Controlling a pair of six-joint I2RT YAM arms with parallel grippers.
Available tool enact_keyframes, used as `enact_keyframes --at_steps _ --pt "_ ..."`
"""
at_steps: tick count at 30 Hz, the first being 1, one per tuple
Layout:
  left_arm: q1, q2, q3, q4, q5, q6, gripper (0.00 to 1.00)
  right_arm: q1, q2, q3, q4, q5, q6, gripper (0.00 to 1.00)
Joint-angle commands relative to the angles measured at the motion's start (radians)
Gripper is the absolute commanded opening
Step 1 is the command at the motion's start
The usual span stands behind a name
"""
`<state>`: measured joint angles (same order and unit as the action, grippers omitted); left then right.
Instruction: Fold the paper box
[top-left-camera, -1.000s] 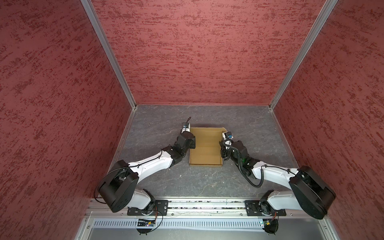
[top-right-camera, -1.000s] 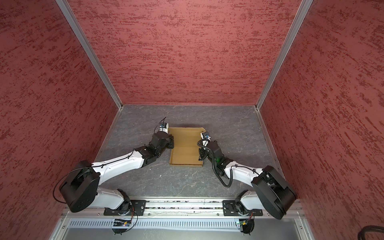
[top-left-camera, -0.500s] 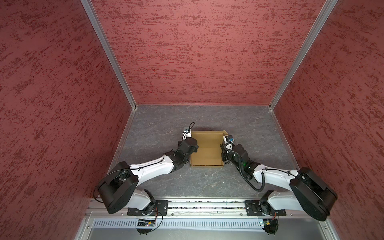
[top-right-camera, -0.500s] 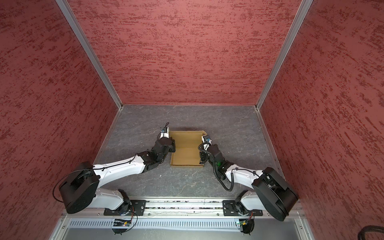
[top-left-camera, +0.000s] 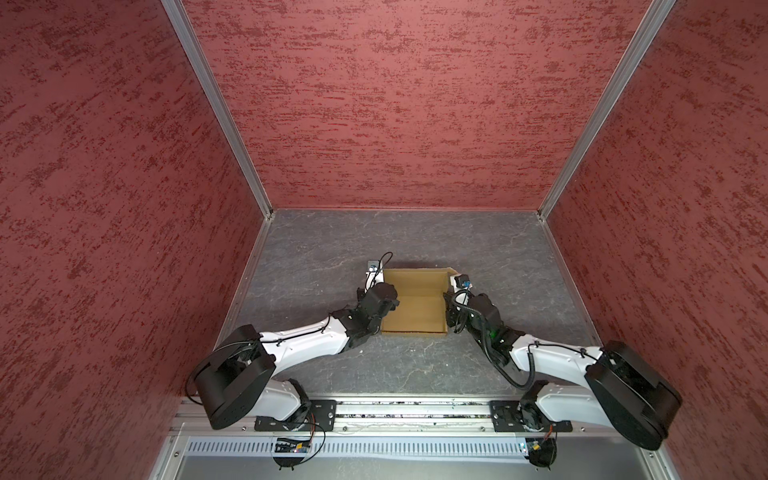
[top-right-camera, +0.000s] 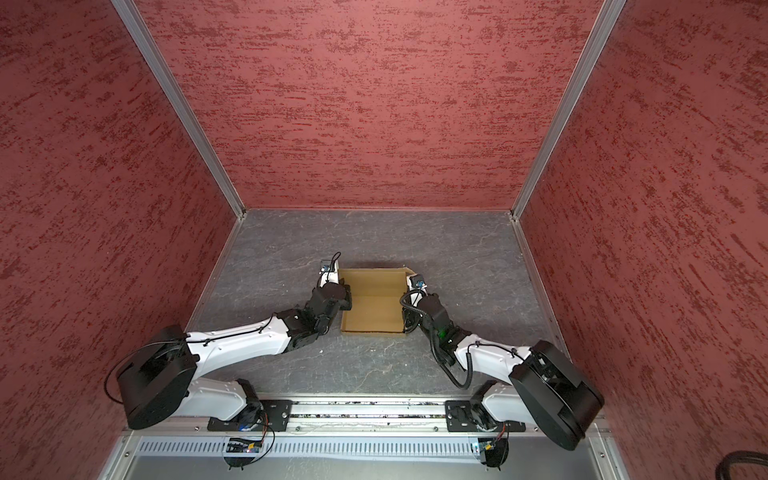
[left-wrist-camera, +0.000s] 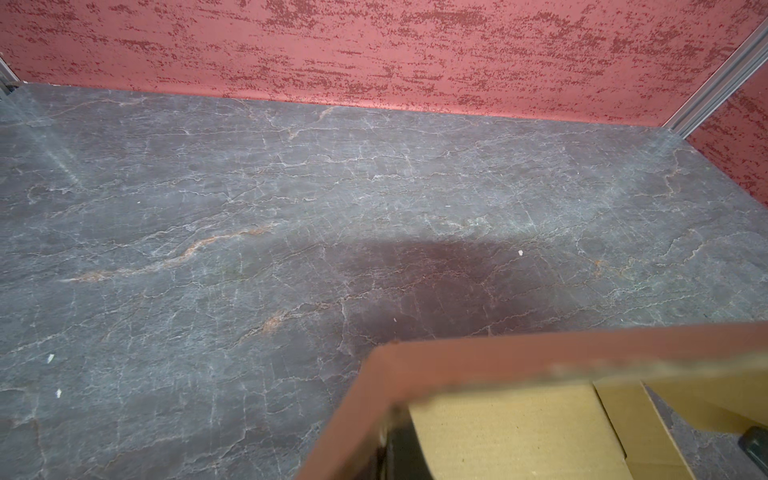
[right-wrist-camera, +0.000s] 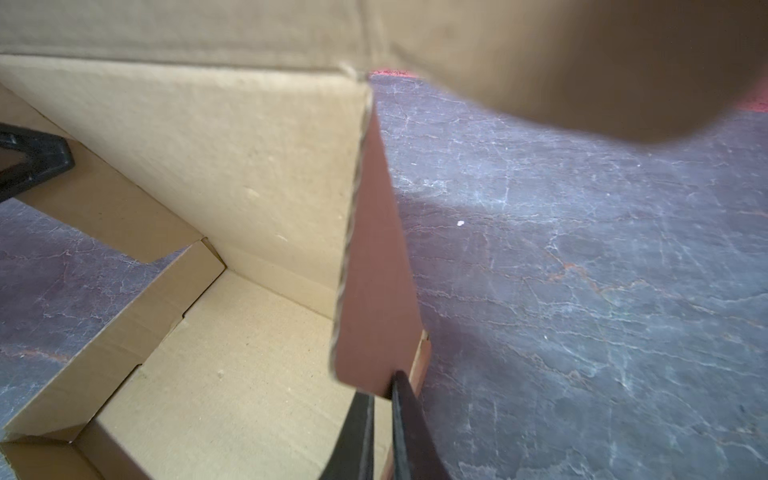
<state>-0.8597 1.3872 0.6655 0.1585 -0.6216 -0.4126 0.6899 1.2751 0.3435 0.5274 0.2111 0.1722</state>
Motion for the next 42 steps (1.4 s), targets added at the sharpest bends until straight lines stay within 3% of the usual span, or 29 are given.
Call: enact_keyframes --at_steps 1,28,32,38,42 --pt "-0.022 0.012 -0.037 -0.072 0.027 -0.021 0.00 0.010 -0.016 -0.013 0.040 0.015 0.024 0.11" --pt "-0.119 0.052 -0.075 -0.116 -0.088 -0.084 0.00 0.009 -0.038 -0.073 0.082 0.009 0.062 0.11" --pt "-0.120 0.049 -0.077 -0.116 -0.093 -0.082 0.00 0.009 -0.122 -0.085 0.024 0.046 0.046 0.17" --pt "-0.119 0.048 -0.078 -0.112 -0.090 -0.076 0.00 -0.005 -0.255 -0.078 -0.095 0.092 -0.033 0.37" --pt "-0.120 0.050 -0.076 -0.110 -0.087 -0.074 0.00 -0.028 -0.282 -0.057 -0.160 0.084 -0.065 0.41"
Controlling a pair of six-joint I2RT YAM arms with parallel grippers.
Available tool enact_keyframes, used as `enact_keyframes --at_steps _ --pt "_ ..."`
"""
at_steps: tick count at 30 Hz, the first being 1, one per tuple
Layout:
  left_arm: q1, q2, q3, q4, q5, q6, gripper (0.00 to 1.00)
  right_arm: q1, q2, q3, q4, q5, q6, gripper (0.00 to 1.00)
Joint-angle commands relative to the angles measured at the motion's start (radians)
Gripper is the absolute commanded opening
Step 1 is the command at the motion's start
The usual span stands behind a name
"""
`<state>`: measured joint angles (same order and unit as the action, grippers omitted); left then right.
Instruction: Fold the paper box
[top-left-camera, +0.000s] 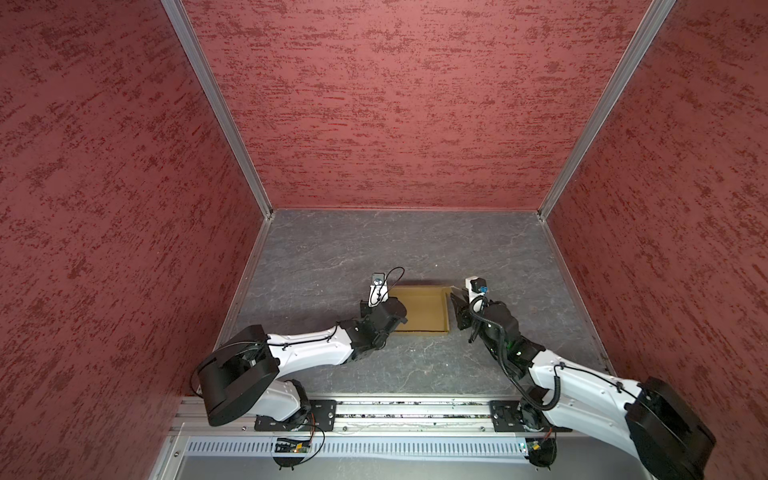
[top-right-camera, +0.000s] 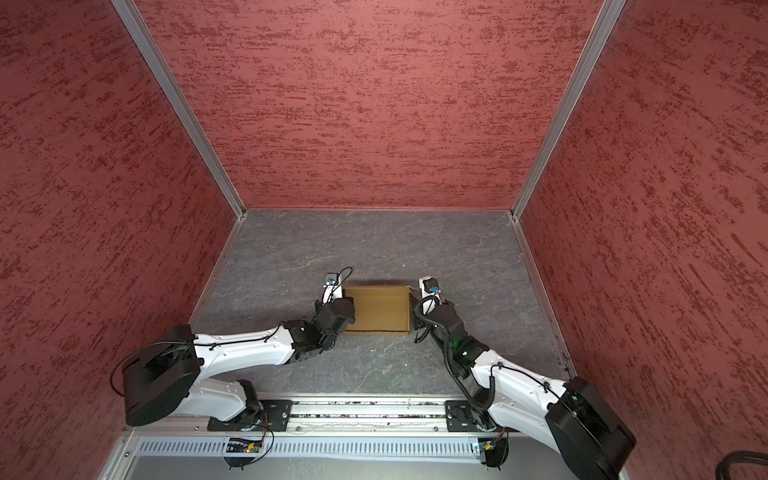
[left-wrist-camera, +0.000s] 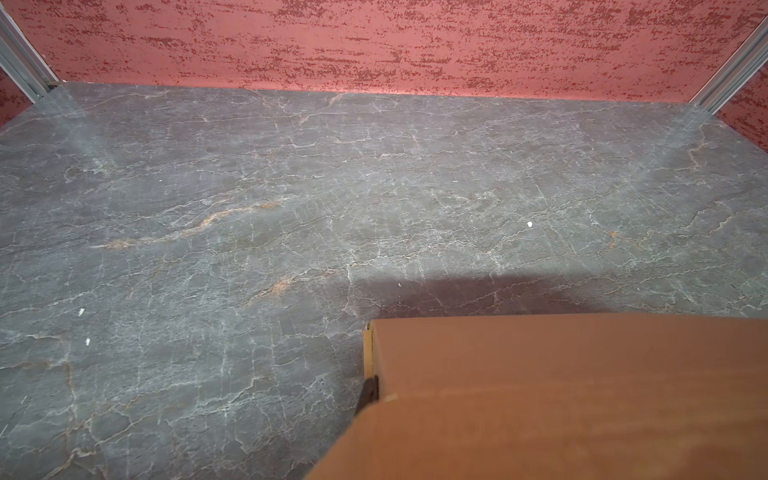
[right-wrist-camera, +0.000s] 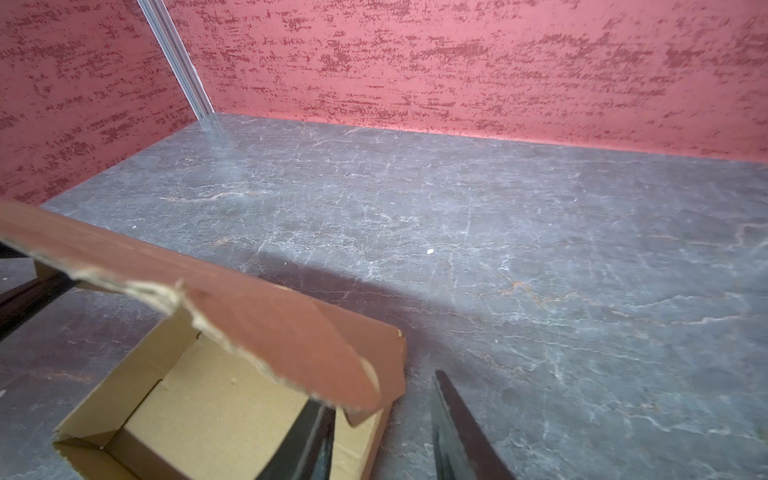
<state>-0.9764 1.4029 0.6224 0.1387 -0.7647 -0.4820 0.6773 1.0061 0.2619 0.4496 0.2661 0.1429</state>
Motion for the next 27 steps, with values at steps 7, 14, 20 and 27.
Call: enact_keyframes --at_steps 7,14,20,27 --pt "-0.003 0.036 -0.030 -0.090 0.056 -0.001 0.00 -0.032 0.044 0.048 -0.070 -0.026 -0.047 0.43" --pt "-0.002 0.033 -0.028 -0.091 0.058 0.004 0.00 -0.032 0.147 0.114 -0.025 -0.095 -0.058 0.40" --pt "-0.003 0.029 -0.024 -0.091 0.056 0.010 0.00 -0.032 0.169 0.143 -0.024 -0.111 -0.071 0.37" --pt "-0.003 0.049 0.008 -0.080 0.073 0.030 0.00 -0.032 0.176 0.171 -0.031 -0.170 -0.035 0.23"
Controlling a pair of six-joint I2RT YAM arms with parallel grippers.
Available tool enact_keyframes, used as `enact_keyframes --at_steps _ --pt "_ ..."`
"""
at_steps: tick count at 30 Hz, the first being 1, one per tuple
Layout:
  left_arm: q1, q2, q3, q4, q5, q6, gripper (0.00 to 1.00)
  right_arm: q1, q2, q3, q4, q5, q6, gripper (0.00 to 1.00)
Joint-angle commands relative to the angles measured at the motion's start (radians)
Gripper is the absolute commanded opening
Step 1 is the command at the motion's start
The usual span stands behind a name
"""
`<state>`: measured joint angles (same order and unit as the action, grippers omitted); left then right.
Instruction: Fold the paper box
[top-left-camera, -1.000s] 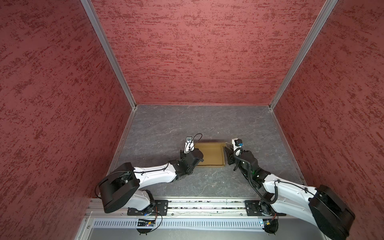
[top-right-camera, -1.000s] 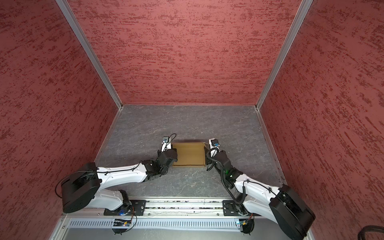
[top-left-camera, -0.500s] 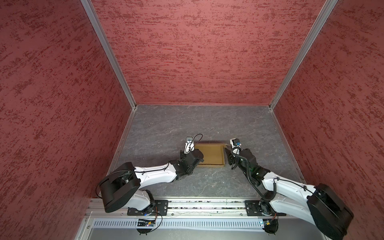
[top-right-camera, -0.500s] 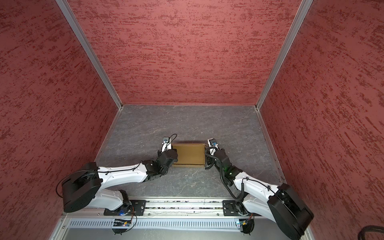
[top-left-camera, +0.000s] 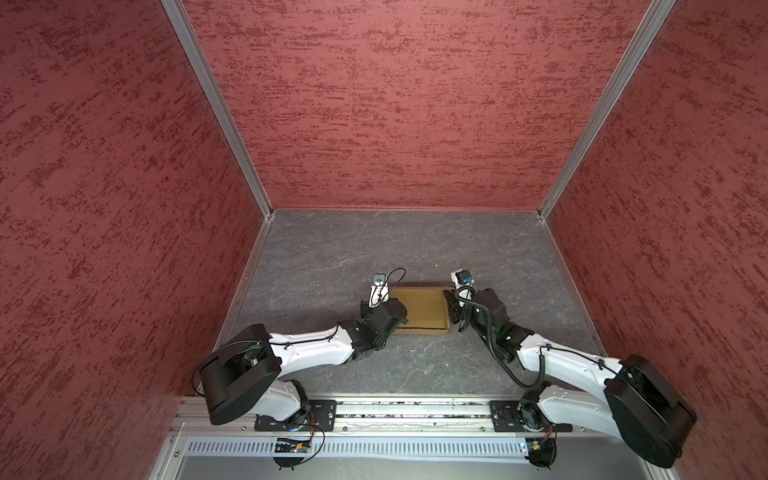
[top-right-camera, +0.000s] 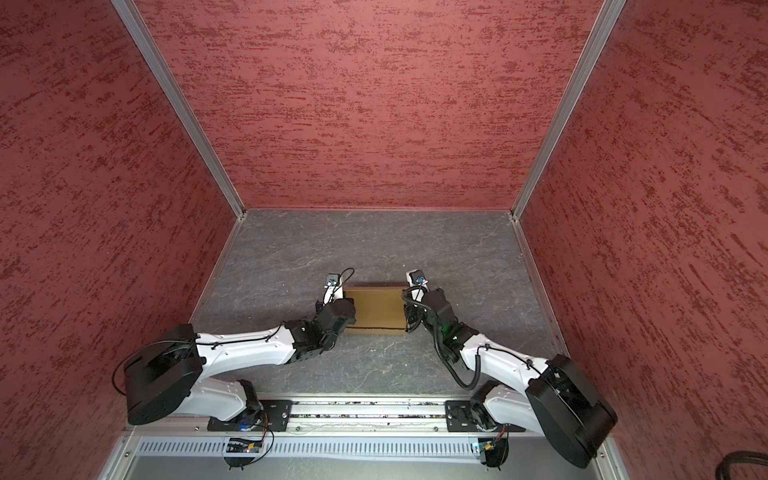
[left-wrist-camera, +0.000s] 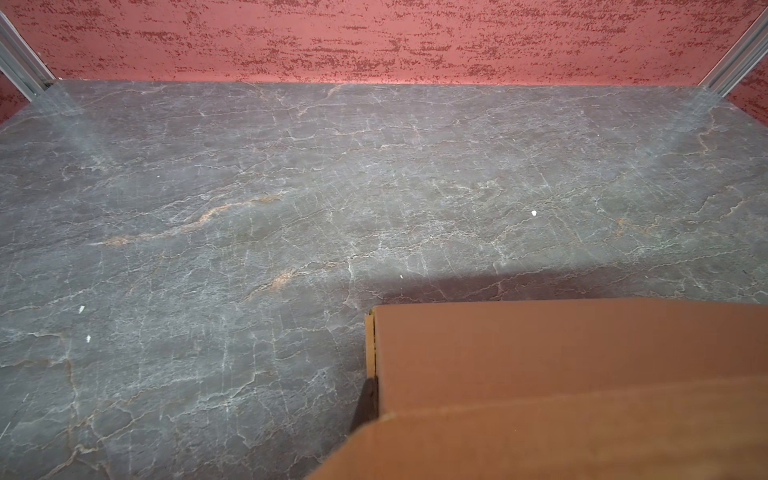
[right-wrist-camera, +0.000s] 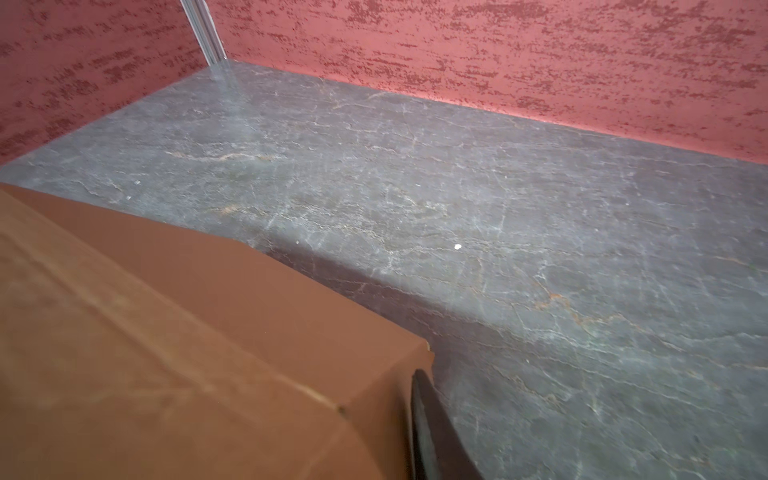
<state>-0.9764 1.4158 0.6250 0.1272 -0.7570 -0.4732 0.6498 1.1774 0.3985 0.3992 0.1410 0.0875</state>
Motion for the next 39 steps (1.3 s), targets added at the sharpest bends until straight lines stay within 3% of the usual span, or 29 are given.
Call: enact_keyframes --at_steps 1,39 --pt "-0.003 0.038 0.010 -0.066 0.071 0.025 0.00 -0.005 0.008 0.037 0.020 -0.051 0.024 0.23" --pt "-0.001 0.093 0.135 -0.068 0.143 0.062 0.00 0.028 0.057 0.151 -0.079 -0.119 0.187 0.24"
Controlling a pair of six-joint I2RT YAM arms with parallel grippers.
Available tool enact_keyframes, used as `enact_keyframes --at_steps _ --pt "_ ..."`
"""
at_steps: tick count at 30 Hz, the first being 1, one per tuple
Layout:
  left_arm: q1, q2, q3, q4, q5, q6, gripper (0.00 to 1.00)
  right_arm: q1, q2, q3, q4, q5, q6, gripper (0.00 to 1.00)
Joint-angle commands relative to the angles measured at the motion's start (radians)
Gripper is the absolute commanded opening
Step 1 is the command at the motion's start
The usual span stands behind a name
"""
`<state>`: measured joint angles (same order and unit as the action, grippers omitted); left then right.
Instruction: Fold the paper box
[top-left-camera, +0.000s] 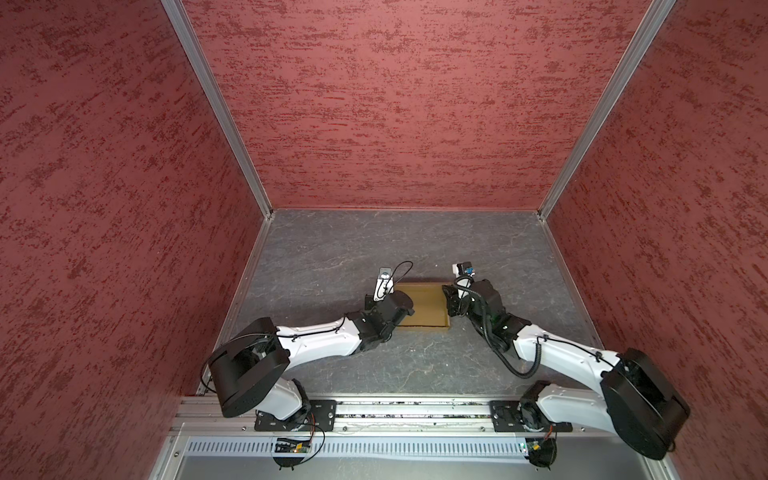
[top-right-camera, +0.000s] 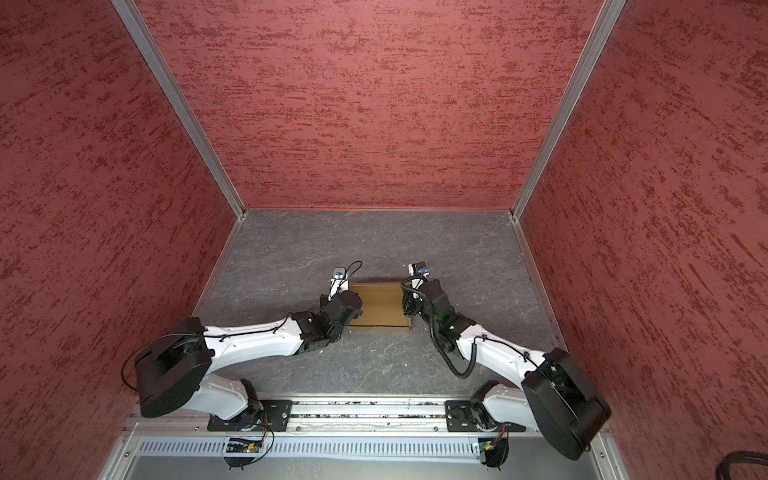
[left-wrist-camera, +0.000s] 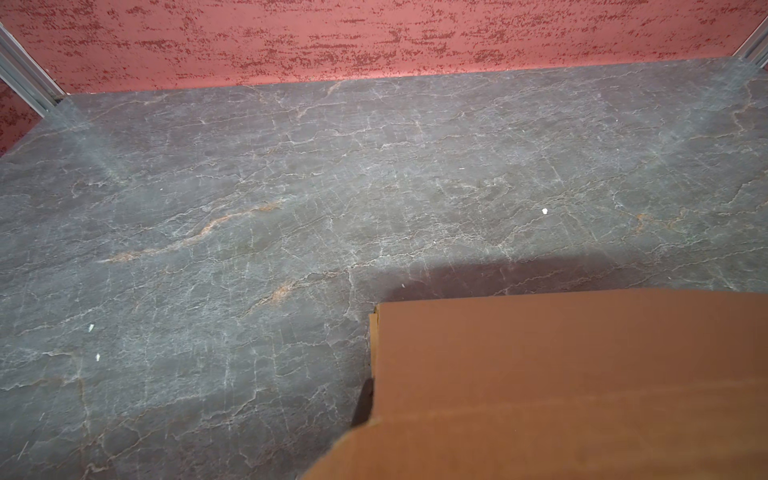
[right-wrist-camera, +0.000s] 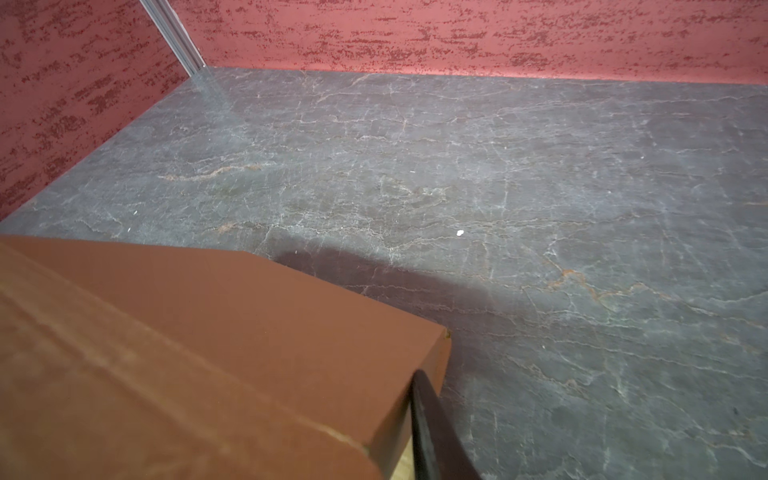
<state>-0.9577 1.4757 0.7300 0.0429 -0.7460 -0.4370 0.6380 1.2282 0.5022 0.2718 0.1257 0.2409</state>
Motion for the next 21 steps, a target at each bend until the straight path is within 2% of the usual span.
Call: enact_keyframes --at_steps 1,12,21 --pt "-0.020 0.034 0.032 0.017 0.133 0.028 0.00 0.042 0.008 0.047 0.049 -0.104 0.040 0.24" --pt "-0.021 0.021 0.032 0.015 0.138 0.033 0.00 0.064 0.017 0.078 0.017 -0.086 0.077 0.24" --pt "-0.024 0.022 0.005 0.026 0.142 0.006 0.00 0.078 0.033 0.032 0.064 -0.079 0.100 0.24"
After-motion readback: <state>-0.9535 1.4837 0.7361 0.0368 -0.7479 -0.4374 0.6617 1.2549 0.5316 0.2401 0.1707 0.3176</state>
